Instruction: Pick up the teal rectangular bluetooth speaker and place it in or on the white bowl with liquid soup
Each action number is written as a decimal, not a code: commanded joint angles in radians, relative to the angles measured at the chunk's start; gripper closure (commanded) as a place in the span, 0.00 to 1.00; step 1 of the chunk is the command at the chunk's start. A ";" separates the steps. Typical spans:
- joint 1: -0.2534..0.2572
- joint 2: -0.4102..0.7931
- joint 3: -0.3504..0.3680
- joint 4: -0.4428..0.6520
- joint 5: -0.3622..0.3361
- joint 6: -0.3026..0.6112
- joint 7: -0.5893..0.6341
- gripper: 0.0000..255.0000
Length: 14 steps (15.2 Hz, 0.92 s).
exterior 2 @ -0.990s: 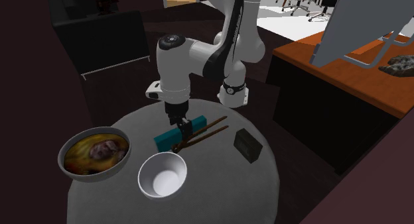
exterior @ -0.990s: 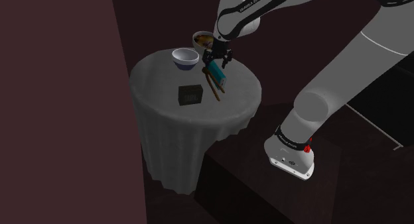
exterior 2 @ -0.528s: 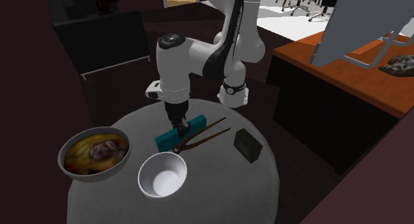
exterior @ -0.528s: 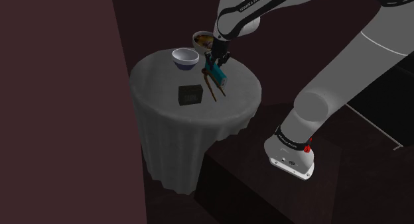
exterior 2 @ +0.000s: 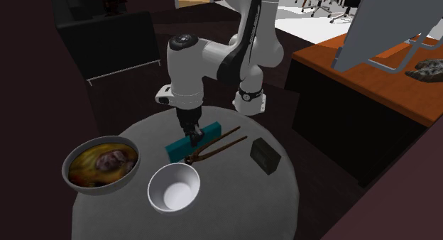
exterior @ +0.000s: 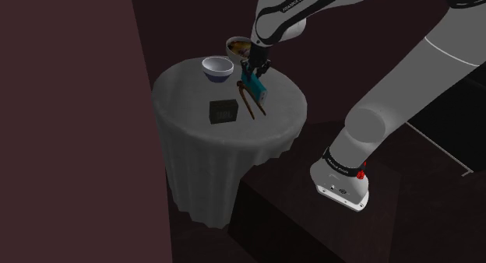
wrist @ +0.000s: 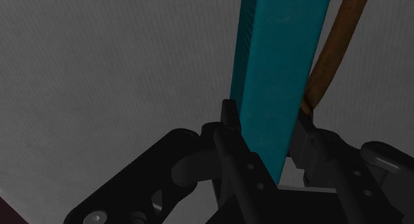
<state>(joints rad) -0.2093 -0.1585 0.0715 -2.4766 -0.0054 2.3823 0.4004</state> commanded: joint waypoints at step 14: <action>0.002 -0.106 -0.004 0.107 0.009 -0.214 -0.008 1.00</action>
<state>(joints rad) -0.2080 -0.2587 0.0672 -2.3770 0.0030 2.1814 0.3911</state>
